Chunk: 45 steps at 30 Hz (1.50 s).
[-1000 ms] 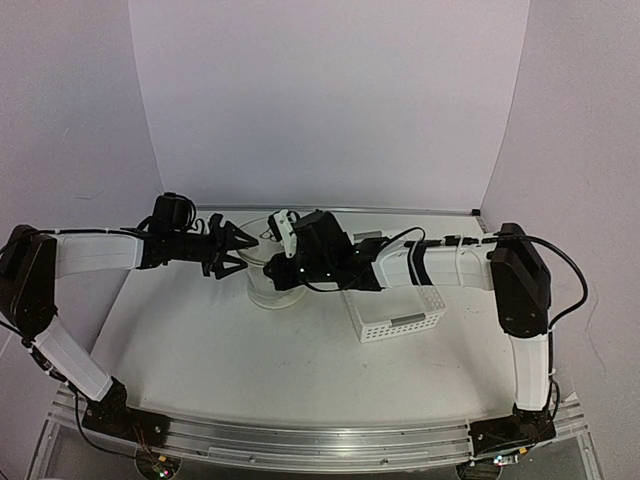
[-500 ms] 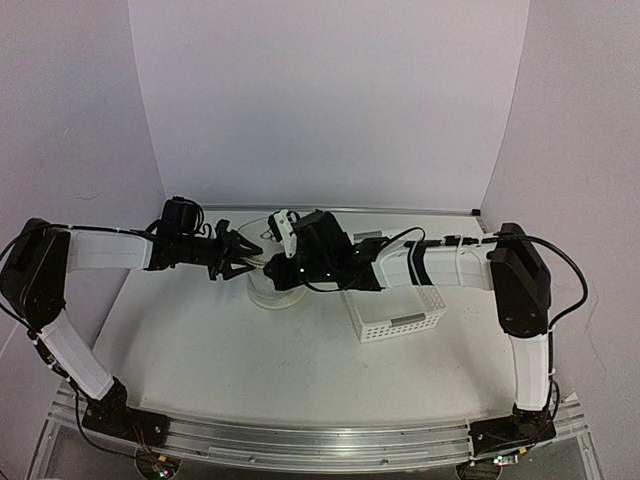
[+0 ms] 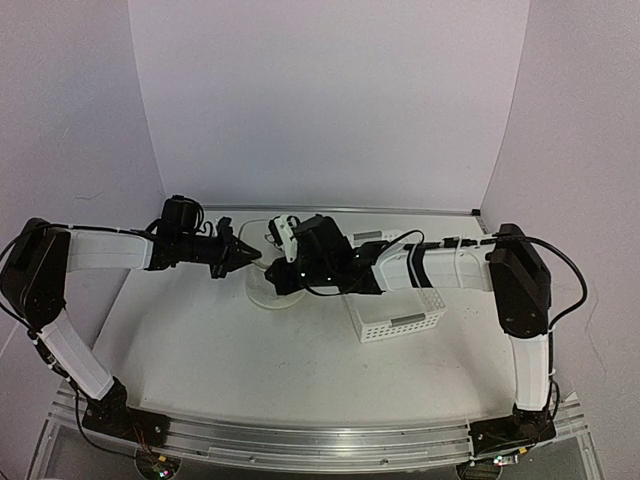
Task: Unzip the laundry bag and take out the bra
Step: Hold the laundry bag at the center of the board, then unzip the zipper of the laundry bag.
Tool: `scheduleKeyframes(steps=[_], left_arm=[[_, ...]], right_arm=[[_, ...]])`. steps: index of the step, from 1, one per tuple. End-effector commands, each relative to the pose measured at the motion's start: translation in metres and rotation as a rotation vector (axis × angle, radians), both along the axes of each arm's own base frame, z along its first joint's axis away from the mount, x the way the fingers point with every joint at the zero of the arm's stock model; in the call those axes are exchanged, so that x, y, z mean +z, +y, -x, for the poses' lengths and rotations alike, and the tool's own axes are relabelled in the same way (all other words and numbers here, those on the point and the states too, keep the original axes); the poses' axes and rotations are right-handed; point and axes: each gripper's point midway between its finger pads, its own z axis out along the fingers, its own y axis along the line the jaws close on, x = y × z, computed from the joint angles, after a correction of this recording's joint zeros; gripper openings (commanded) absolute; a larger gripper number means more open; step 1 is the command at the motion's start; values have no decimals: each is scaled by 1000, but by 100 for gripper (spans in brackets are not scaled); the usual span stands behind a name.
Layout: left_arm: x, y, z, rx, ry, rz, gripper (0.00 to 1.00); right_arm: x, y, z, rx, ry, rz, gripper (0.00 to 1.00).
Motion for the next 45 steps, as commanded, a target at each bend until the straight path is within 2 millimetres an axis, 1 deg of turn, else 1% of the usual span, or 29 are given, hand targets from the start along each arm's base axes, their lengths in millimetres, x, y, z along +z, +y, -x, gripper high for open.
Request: scheduleKeyframes(steps=[1, 6, 11, 19, 23, 27, 28, 31, 36, 40, 42, 45], left_arm=[[30, -5, -8, -48, -117, 43, 0], [39, -2, -5, -92, -154, 61, 0], [46, -5, -1, -153, -200, 57, 0], [46, -4, 3, -228, -233, -17, 0], [49, -1, -1, -232, -245, -21, 0], [52, -2, -9, -251, -272, -32, 0], [50, -3, -11, -256, -273, -41, 0], [50, -6, -19, -278, -297, -50, 0], [52, -11, -36, -290, -312, -68, 2], [52, -12, -50, -287, -315, -95, 6], [53, -12, -59, -280, -316, -109, 8], [56, -11, -73, -266, -327, -131, 15]], right_arm=[[16, -11, 3, -20, -56, 0, 0], [6, -36, 1, -73, -90, 63, 0], [-4, -62, -2, -129, -102, 113, 0], [-15, -103, -13, -209, -125, 185, 0], [-21, -113, -11, -221, -130, 212, 0], [-18, -114, -3, -203, -116, 180, 0], [-17, -114, -1, -197, -112, 168, 0], [-10, -109, 7, -168, -108, 125, 0], [6, -86, 23, -108, -107, 44, 0], [17, -66, 22, -89, -85, -15, 0], [19, -58, 22, -82, -75, -31, 0], [23, -48, 19, -81, -60, -57, 0]])
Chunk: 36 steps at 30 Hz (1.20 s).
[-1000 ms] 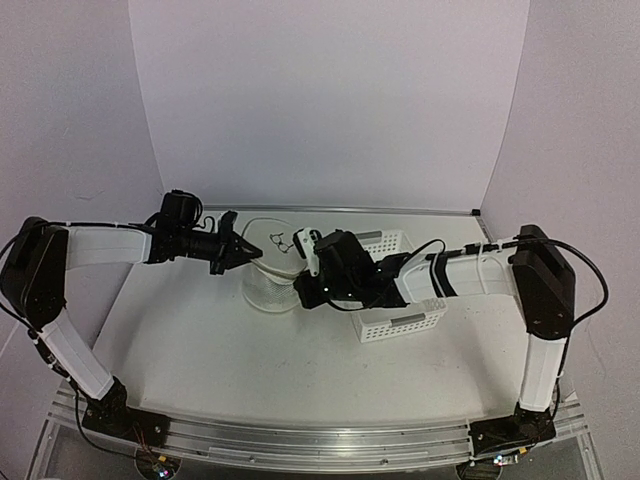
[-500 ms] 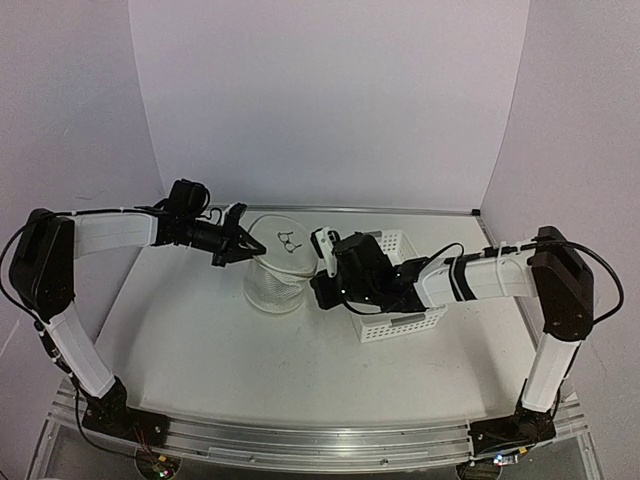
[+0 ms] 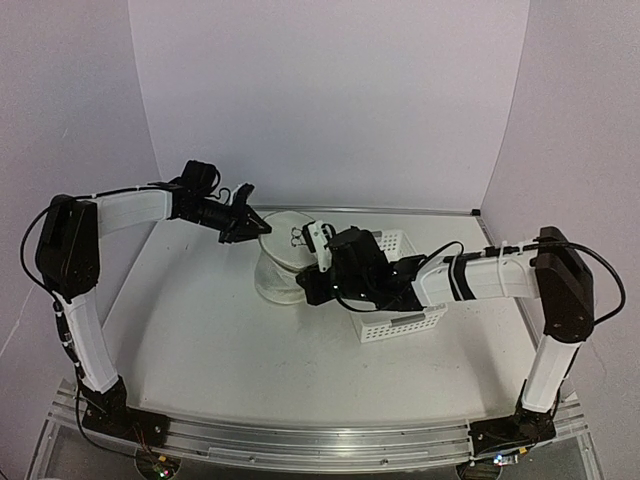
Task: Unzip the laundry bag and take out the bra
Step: Unzip the zipper of the laundry bag, then hold the laundry bag at the center of the board.
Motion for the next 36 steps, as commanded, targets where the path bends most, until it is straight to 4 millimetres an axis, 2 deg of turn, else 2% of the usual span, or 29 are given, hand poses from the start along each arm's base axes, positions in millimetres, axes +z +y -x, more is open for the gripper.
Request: scheduleKeyframes(steps=[1, 4, 8, 11, 12, 16, 24, 29, 36], left_arm=[[28, 9, -37, 47, -130, -22, 18], [25, 12, -48, 69, -128, -47, 25], [19, 19, -52, 114, -118, -95, 40], [23, 27, -47, 143, -134, -129, 53], [25, 30, -44, 150, -144, -142, 61], [29, 40, -27, 167, -149, -171, 71], [28, 55, 15, 203, -90, -168, 78], [24, 45, 35, 193, -16, -52, 79], [13, 31, 44, 179, 46, 24, 79]], right_arm=[[24, 27, 0, 25, 18, -96, 0], [26, 34, -4, 11, 29, -116, 0], [25, 41, -11, -11, 44, -129, 0], [24, 46, -16, -28, 56, -133, 0], [24, 48, -17, -30, 58, -136, 0], [23, 56, -21, -27, 67, -140, 0], [28, 74, -24, 12, 67, -162, 0], [32, 84, -26, 34, 66, -179, 0], [35, 89, -23, 61, 76, -192, 0]])
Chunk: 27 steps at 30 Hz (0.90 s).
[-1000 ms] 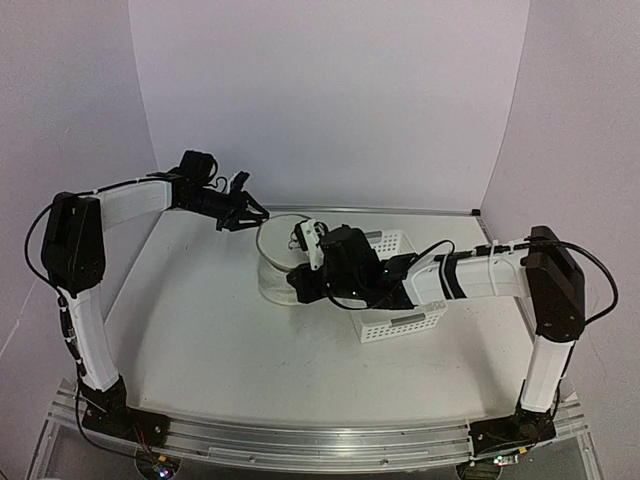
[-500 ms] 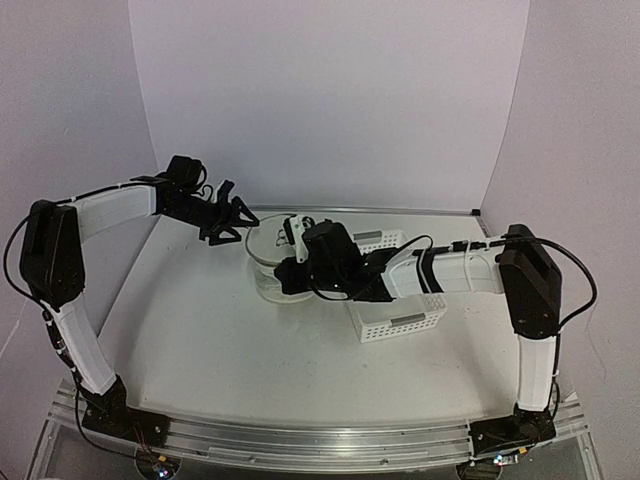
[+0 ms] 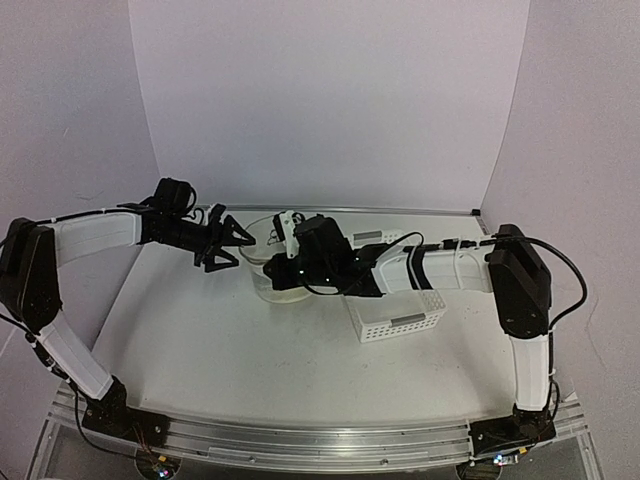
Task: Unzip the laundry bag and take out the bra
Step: Hold the laundry bag at the center of the board.
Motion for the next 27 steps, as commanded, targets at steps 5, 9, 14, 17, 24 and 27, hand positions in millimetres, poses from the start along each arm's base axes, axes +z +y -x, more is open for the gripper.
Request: scheduleKeyframes(steps=[5, 9, 14, 17, 24, 27], left_arm=[[16, -21, -2, 1, 0, 186, 79], [11, -27, -2, -4, 19, 208, 78], [-2, -27, -4, 17, 46, 203, 77], [-9, -28, -6, 26, 65, 208, 76], [-17, -29, -11, 41, 85, 214, 66], [-17, -30, -13, 42, 86, 216, 51]], right_arm=[[26, 12, -1, 22, -24, -65, 0], [26, 10, -1, 16, -25, -62, 0], [27, 9, 0, 16, -26, -63, 0], [28, 8, 1, 19, -27, -63, 0], [29, 7, 1, 20, -31, -61, 0], [30, 5, 2, 18, -32, -60, 0]])
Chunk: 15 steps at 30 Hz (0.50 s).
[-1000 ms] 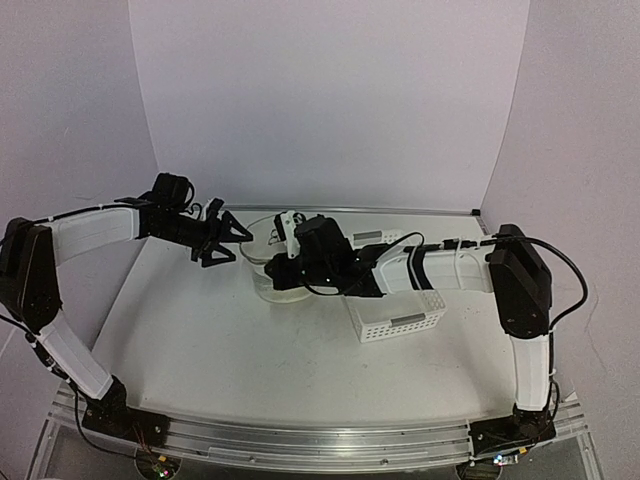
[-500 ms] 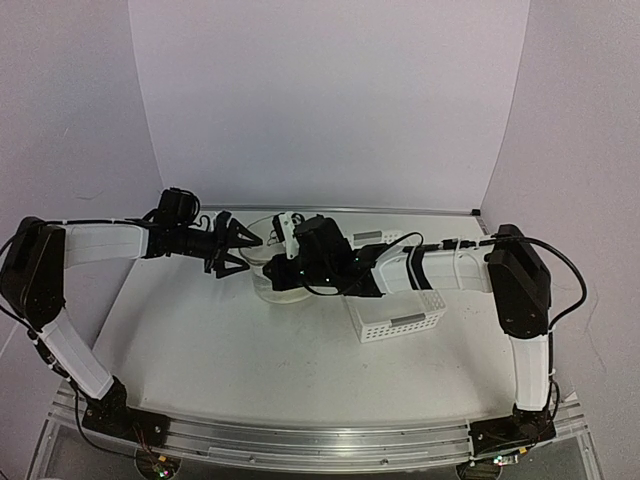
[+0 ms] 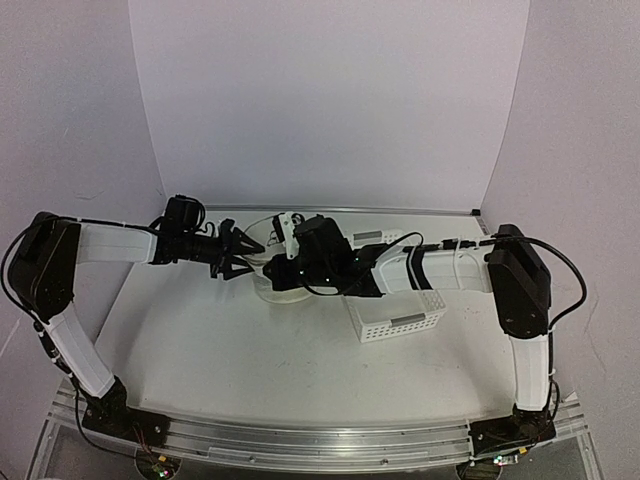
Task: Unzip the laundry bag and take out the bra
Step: Hold the laundry bag at the center of the board.
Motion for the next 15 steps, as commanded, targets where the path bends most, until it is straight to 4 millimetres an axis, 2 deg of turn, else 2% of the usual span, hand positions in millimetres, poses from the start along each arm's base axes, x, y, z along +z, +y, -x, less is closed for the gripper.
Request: scheduleKeyframes(steps=[1, 6, 8, 9, 15], left_arm=[[10, -5, -5, -11, -45, 34, 46], [12, -6, -7, -16, -50, 39, 23], [12, -7, -8, -17, -50, 39, 4], [12, -7, -8, -19, -51, 40, 0], [12, -7, -8, -20, -55, 38, 0]], right_arm=[[31, 3, 0, 1, -40, -59, 0], [33, 1, 1, 2, -44, -60, 0], [33, 0, 2, 5, -43, -58, 0], [31, 0, 3, 6, -41, -55, 0], [26, -9, 6, 5, -47, -37, 0]])
